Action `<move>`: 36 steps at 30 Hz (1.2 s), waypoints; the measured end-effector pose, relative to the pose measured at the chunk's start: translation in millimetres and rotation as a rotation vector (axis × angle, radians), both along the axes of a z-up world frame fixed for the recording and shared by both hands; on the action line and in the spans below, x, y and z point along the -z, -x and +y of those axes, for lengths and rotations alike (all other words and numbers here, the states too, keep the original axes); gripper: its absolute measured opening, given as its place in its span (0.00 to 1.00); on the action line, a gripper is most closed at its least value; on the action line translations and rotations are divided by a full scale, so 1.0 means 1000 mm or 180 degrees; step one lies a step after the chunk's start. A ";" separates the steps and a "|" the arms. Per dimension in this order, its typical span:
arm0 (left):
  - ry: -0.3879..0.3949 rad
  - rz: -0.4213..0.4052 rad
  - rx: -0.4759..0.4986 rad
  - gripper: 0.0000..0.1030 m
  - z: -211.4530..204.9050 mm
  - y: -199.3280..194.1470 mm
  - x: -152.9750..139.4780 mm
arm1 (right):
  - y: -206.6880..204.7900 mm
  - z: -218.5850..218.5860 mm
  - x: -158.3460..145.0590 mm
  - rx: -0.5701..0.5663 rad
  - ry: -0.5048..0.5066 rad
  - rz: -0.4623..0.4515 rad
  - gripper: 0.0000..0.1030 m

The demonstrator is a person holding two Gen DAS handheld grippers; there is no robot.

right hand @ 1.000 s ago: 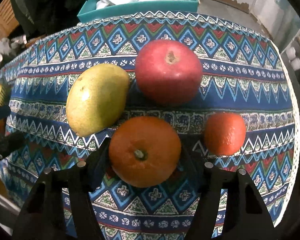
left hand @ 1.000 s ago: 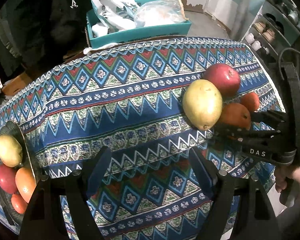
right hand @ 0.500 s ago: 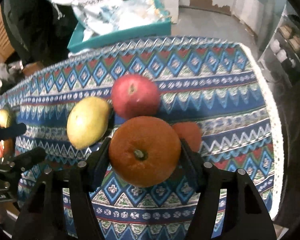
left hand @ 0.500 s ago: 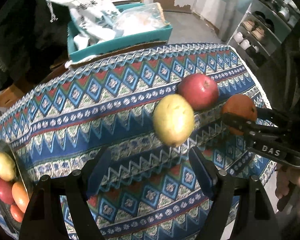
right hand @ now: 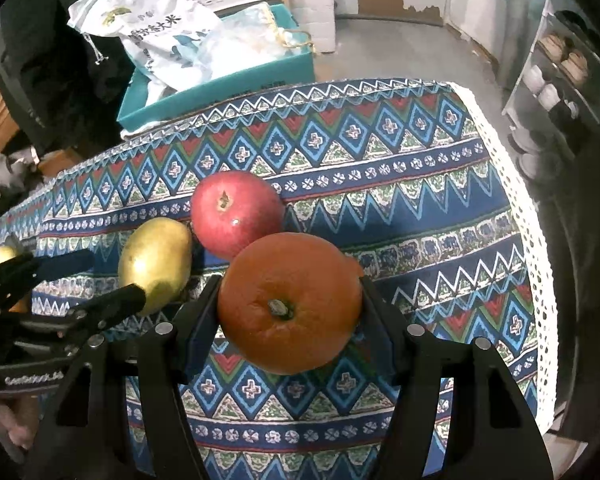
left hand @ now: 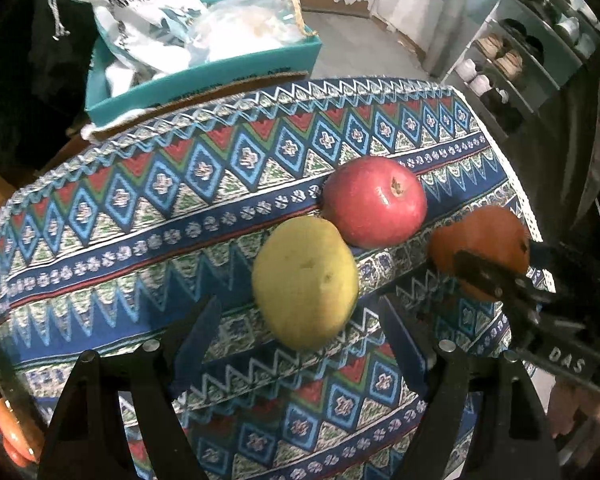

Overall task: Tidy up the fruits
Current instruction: 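Grasp the yellow-green pear with the left gripper while the right grasps the large orange, then lift the pear and large orange and carry them toward the glass plate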

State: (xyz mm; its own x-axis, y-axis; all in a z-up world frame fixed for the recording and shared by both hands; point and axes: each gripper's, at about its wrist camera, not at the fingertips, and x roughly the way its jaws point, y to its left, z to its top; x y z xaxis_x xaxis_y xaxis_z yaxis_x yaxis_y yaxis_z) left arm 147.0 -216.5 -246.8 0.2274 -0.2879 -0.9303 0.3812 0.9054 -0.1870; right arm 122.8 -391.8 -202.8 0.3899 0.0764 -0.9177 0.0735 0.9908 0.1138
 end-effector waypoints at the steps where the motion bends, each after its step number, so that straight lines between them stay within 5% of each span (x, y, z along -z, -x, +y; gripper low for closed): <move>1: 0.0005 0.0025 -0.0003 0.80 -0.002 -0.001 0.003 | 0.000 0.000 0.000 0.0002 0.0001 0.0005 0.63; 16: -0.0052 0.0205 -0.0051 0.80 -0.010 -0.018 0.036 | -0.007 -0.004 0.002 0.0011 0.0004 -0.0010 0.64; 18: -0.0016 0.0226 -0.0031 0.71 -0.011 -0.019 0.038 | -0.007 -0.004 0.003 0.0005 -0.0001 -0.0013 0.64; 36: 0.0031 0.0001 -0.0105 0.66 0.007 -0.003 0.011 | -0.004 0.005 -0.007 -0.0072 0.0029 -0.0095 0.63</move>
State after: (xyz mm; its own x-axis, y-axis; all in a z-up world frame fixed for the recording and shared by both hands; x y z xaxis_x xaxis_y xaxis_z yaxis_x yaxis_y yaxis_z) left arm 150.2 -209.6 -258.3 0.2367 -0.2892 -0.9275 0.3511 0.9156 -0.1959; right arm 127.2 -387.1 -195.6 0.4153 0.0772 -0.9064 0.0478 0.9932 0.1065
